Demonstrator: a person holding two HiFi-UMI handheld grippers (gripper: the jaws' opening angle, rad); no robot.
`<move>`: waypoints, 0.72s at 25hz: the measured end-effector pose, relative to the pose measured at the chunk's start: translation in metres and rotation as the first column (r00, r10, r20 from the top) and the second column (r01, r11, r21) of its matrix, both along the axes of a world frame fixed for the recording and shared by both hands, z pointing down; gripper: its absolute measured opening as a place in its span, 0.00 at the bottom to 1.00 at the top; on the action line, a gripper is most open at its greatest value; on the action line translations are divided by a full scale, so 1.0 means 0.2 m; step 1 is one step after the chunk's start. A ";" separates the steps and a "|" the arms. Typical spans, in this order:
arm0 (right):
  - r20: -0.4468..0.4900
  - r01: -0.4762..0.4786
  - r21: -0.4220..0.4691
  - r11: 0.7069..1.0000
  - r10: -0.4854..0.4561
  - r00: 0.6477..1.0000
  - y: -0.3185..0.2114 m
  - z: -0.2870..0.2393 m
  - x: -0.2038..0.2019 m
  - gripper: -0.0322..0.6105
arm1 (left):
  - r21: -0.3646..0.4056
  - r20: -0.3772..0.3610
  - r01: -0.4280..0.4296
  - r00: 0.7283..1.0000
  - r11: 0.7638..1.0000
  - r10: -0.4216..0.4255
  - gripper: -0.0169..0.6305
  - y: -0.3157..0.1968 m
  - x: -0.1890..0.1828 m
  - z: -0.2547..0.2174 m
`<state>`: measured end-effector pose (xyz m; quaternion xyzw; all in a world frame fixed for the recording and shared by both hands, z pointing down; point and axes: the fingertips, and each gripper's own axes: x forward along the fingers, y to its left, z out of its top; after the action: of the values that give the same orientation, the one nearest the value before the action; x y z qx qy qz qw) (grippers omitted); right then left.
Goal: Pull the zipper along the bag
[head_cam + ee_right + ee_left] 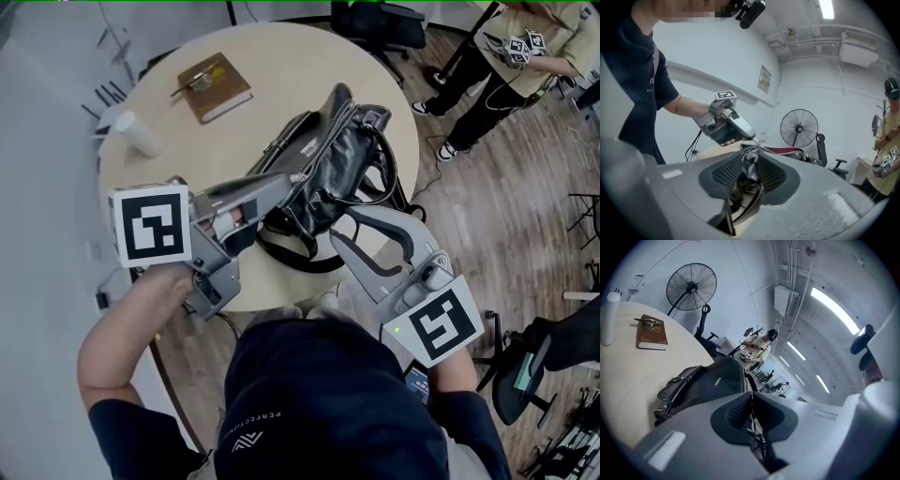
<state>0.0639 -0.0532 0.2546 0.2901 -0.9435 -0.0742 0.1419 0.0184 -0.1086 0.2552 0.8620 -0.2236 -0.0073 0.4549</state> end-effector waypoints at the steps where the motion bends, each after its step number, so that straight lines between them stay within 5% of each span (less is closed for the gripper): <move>1: -0.015 -0.002 0.021 1.000 0.003 1.000 -0.02 -0.02 0.00 0.22 | -0.002 -0.006 -0.004 1.000 1.000 0.004 0.07 0.00 0.00 0.00; 7: -0.223 0.042 0.089 0.995 -0.021 0.975 -0.10 0.02 -0.05 0.21 | 0.008 0.001 -0.016 1.000 1.000 0.016 0.07 0.00 0.01 0.03; 15: -0.364 0.137 0.109 0.985 -0.089 0.927 -0.14 0.05 -0.06 0.21 | 0.018 0.011 -0.082 0.997 0.996 0.082 0.07 0.00 -0.01 0.05; 18: -0.400 0.144 0.120 0.982 -0.085 0.912 -0.16 0.05 -0.05 0.21 | 0.096 0.043 -0.124 0.992 0.988 0.120 0.07 -0.01 -0.01 0.04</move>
<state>0.0548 -0.0844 0.2649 0.2229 -0.9031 -0.2085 0.3021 0.0164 -0.1103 0.2636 0.8954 -0.1782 0.0254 0.4072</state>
